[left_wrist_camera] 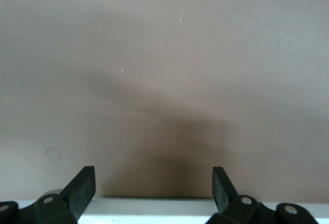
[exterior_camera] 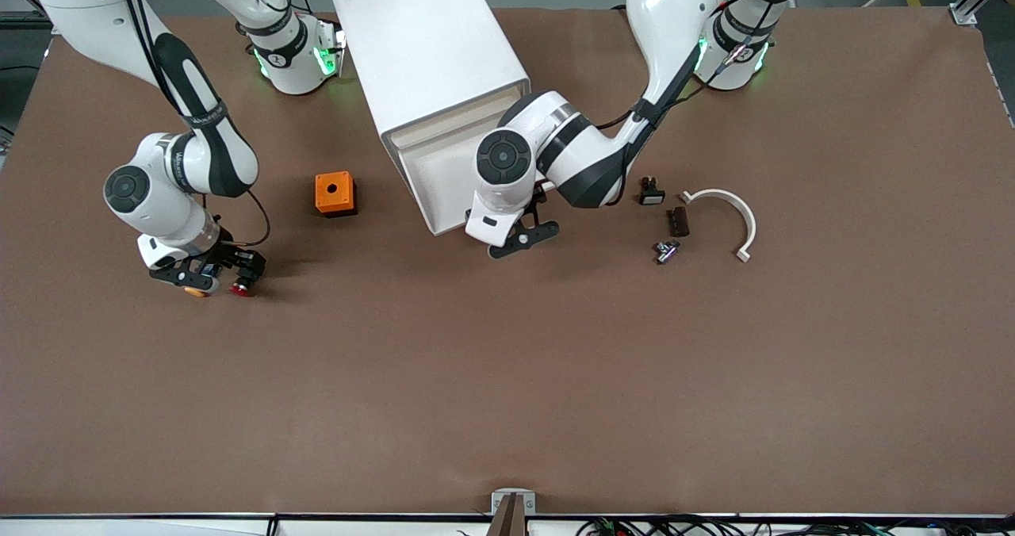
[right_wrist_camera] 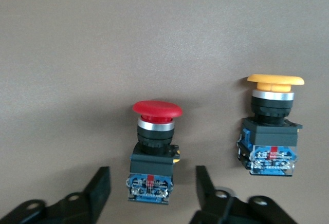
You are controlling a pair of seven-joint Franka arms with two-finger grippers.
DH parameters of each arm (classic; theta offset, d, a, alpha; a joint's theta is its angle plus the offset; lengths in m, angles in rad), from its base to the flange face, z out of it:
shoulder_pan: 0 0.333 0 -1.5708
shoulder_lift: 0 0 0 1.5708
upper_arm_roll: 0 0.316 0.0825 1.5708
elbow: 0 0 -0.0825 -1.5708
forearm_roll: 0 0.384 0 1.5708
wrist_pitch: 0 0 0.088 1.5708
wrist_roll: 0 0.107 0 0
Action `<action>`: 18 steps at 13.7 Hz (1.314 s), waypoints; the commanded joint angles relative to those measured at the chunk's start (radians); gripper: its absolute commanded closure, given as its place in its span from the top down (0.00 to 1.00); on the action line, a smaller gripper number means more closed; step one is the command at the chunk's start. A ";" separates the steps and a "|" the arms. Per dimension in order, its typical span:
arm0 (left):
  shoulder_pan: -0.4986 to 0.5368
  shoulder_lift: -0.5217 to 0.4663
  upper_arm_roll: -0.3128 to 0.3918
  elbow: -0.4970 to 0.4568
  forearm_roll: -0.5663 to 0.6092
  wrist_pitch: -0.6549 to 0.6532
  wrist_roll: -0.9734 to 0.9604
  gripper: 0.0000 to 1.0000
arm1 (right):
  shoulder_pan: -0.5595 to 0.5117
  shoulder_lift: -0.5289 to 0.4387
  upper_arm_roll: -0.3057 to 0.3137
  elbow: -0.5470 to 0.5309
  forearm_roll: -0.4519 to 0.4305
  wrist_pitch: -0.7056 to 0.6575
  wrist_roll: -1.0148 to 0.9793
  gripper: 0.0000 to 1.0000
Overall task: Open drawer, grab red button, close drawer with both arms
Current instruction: 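Release the button with the right gripper while the left gripper pushes drawer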
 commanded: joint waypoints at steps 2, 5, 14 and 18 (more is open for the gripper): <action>-0.021 0.003 0.004 -0.003 -0.037 0.004 0.012 1.00 | -0.018 -0.002 0.016 0.017 -0.007 -0.002 -0.010 1.00; -0.042 0.007 0.004 -0.004 -0.106 0.004 0.012 1.00 | -0.016 -0.034 0.016 0.073 -0.007 -0.144 -0.013 1.00; -0.085 0.012 0.004 -0.052 -0.246 0.004 0.013 1.00 | -0.021 -0.074 0.016 0.705 -0.013 -1.075 -0.039 1.00; -0.104 0.013 0.005 -0.059 -0.301 0.004 0.013 1.00 | -0.024 -0.078 0.014 0.872 -0.016 -1.243 -0.146 1.00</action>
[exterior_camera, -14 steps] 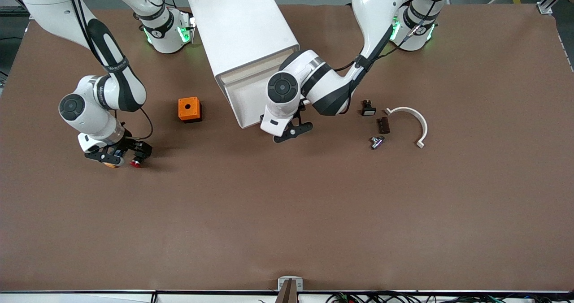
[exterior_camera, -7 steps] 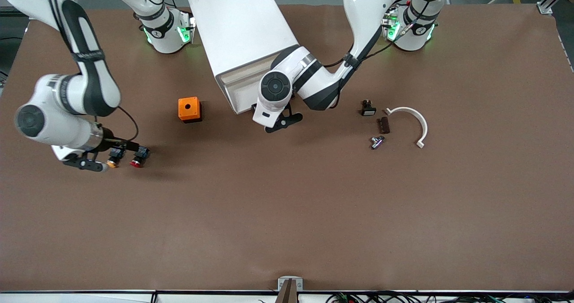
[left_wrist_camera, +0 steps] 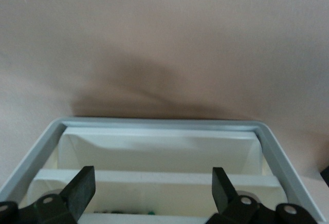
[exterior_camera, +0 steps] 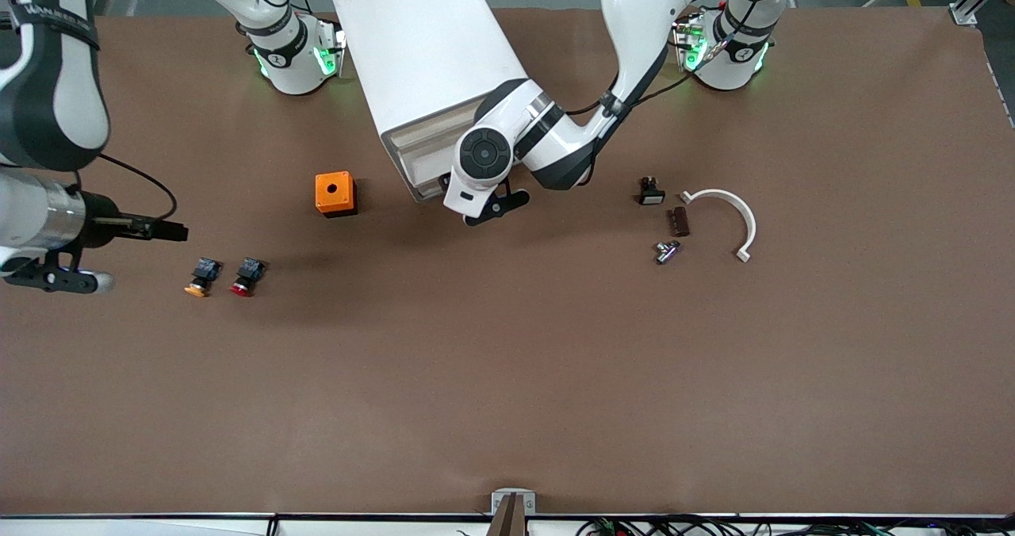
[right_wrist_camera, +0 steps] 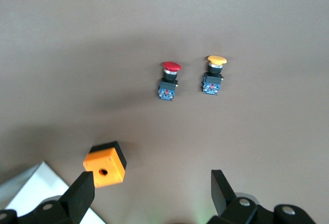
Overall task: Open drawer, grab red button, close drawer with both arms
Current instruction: 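Push the drawer shut into the cabinet with the left gripper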
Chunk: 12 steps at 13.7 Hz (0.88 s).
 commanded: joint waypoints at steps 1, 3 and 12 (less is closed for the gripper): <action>-0.021 -0.007 0.004 -0.021 -0.047 0.005 0.012 1.00 | -0.021 0.021 0.010 0.123 -0.013 -0.095 -0.047 1.00; -0.035 -0.009 0.006 -0.035 -0.056 0.005 0.012 1.00 | -0.020 -0.014 -0.011 0.134 -0.006 -0.102 -0.047 1.00; -0.042 -0.007 0.006 -0.039 -0.085 0.005 0.012 1.00 | -0.007 -0.076 -0.005 0.129 -0.012 -0.092 -0.038 1.00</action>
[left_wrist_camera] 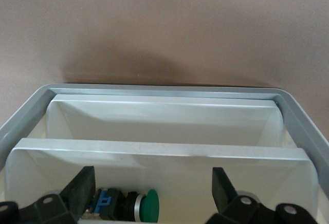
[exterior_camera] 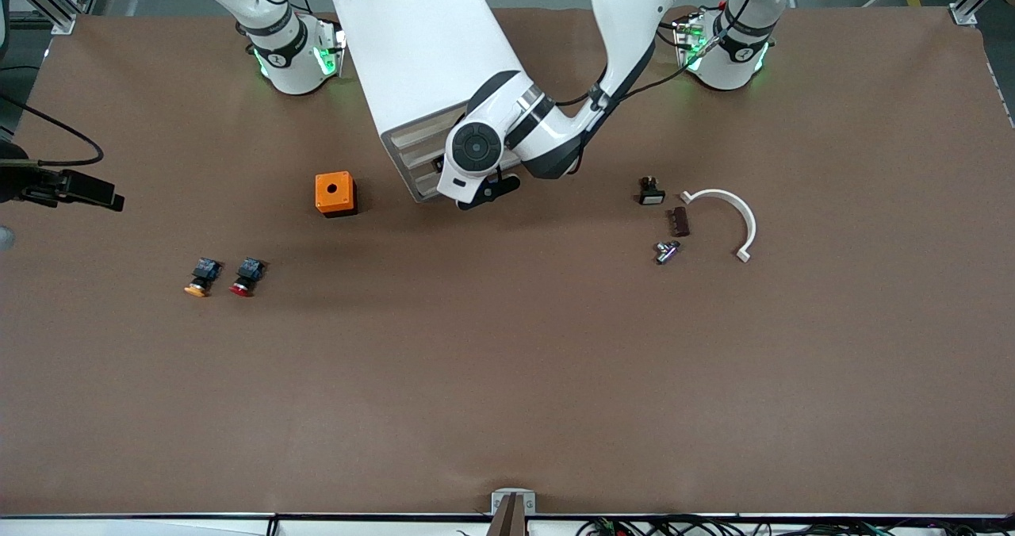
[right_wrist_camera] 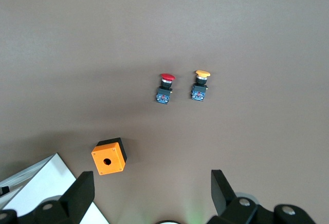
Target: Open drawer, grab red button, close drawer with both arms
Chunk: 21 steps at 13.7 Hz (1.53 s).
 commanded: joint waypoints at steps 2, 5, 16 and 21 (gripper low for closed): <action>-0.002 -0.014 0.006 -0.007 -0.020 0.005 0.012 1.00 | -0.002 -0.022 0.012 -0.021 -0.011 -0.003 0.001 1.00; 0.010 -0.021 0.007 -0.001 -0.014 0.006 0.012 1.00 | -0.011 -0.052 0.008 -0.073 -0.009 0.012 0.003 1.00; 0.229 -0.161 0.018 0.005 0.000 0.006 0.009 1.00 | -0.051 -0.043 0.004 0.032 -0.013 0.009 -0.009 1.00; 0.377 -0.198 0.018 0.005 0.066 0.005 0.004 1.00 | -0.089 -0.048 0.011 0.045 0.009 -0.023 0.000 1.00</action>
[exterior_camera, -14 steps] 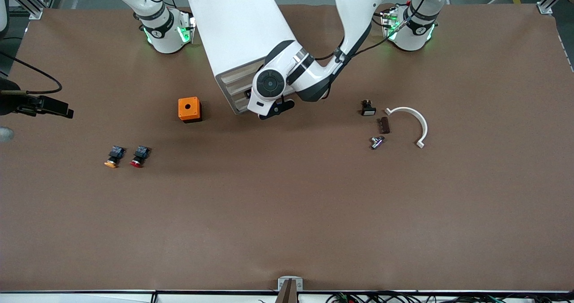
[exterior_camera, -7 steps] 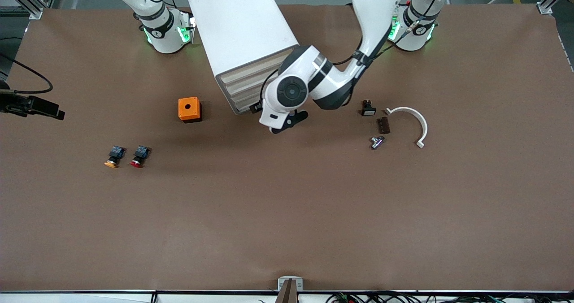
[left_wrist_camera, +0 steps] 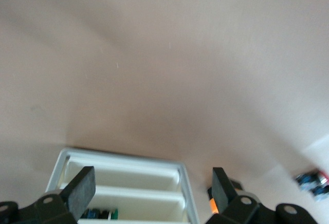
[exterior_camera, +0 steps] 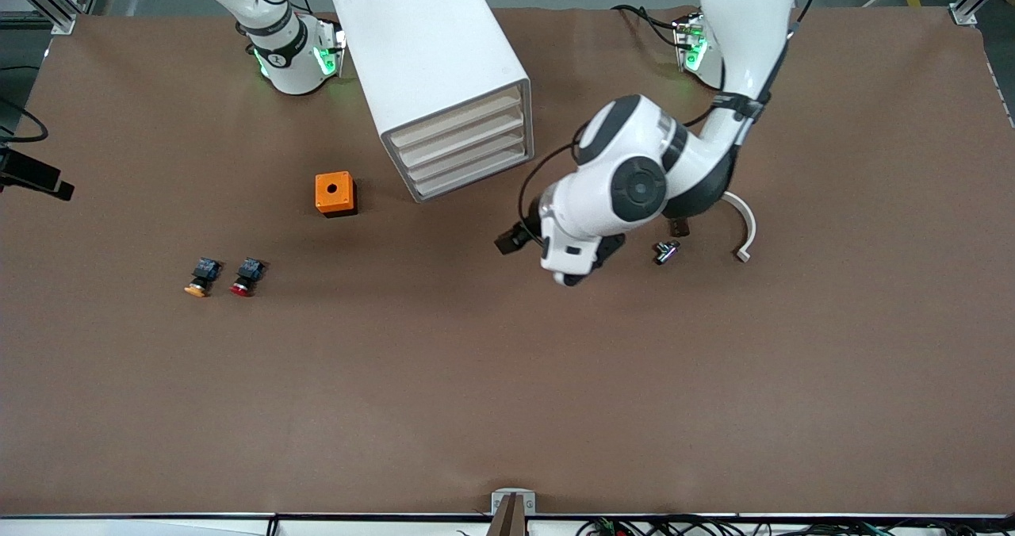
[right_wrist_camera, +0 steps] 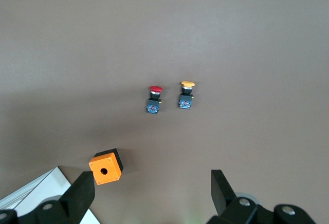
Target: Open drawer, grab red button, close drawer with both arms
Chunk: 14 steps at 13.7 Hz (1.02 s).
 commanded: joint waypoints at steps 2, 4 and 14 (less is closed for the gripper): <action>0.085 -0.031 -0.006 -0.022 0.112 0.000 0.005 1.00 | -0.013 -0.055 0.023 -0.043 0.013 0.004 0.002 1.00; 0.120 -0.031 -0.007 -0.022 0.183 0.000 0.008 1.00 | -0.013 -0.126 0.024 -0.141 0.014 0.061 0.002 1.00; 0.317 -0.044 -0.012 -0.007 0.225 -0.003 0.214 1.00 | 0.024 -0.305 0.045 -0.341 0.002 0.133 0.002 1.00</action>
